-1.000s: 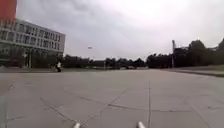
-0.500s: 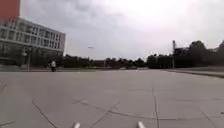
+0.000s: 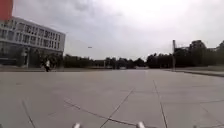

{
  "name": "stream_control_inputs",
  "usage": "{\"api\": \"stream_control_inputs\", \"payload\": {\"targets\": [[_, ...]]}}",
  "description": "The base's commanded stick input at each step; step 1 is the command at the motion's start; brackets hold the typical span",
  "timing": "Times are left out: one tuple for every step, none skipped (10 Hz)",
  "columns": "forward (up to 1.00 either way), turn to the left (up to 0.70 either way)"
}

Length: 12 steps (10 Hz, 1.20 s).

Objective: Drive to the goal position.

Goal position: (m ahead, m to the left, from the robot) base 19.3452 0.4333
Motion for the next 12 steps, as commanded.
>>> {"api": "stream_control_inputs", "payload": {"targets": [[0.5, 0.0], [0.5, 0.0], [0.5, 0.0], [0.5, 0.0], [0.5, 0.0], [0.5, 0.0], [0.5, 0.0], [0.5, 0.0], [0.5, 0.0], [0.5, -0.02], [0.5, -0.04], [0.5, -0.07]]}}
